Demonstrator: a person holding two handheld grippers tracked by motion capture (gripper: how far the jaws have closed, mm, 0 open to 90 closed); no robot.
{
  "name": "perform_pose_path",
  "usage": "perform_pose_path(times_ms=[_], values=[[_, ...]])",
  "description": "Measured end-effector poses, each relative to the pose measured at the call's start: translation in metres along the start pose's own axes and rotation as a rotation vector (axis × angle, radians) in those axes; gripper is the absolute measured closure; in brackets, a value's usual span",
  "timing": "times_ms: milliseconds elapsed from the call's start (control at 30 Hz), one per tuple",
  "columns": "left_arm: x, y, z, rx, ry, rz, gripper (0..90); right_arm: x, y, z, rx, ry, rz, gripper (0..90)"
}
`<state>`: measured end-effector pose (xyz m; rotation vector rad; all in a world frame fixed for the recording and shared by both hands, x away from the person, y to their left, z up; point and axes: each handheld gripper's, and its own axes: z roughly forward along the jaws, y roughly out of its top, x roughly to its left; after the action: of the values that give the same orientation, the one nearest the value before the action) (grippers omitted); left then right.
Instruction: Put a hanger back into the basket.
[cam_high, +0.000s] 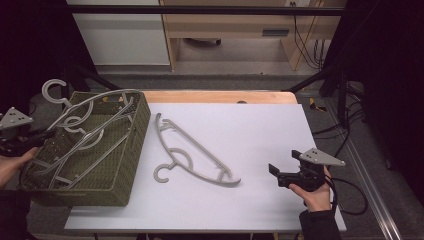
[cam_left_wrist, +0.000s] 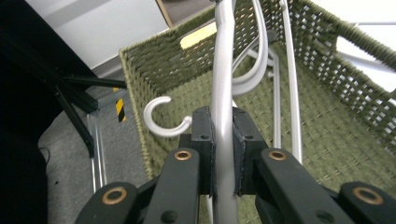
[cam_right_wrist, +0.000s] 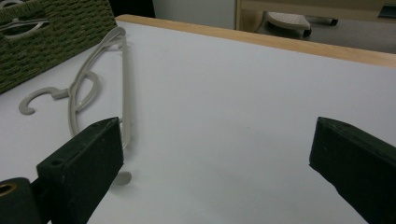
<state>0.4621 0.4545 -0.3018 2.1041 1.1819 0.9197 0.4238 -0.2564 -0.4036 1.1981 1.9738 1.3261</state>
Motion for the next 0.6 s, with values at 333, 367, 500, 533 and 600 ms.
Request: perform_pose_path(times_ms=[333, 367, 500, 533, 600], values=[[0.001, -0.008, 0.014, 0.029, 0.01, -0.01, 81.3, 0.001, -0.001, 0.002, 0.01, 0.001, -0.003, 3.2], [-0.001, -0.009, 0.016, 0.031, 0.007, -0.01, 81.2, 0.001, -0.001, 0.002, 0.009, 0.001, -0.004, 3.2], [-0.008, -0.008, 0.026, 0.055, 0.004, 0.014, 81.0, 0.001, -0.001, 0.002, 0.009, 0.004, -0.001, 3.2], [-0.009, -0.008, 0.028, 0.055, -0.002, 0.012, 81.0, 0.001, -0.001, 0.002, 0.009, 0.002, -0.003, 3.2], [-0.011, -0.008, 0.031, 0.056, -0.007, 0.009, 81.0, 0.001, -0.001, 0.002, 0.009, 0.003, -0.004, 3.3]])
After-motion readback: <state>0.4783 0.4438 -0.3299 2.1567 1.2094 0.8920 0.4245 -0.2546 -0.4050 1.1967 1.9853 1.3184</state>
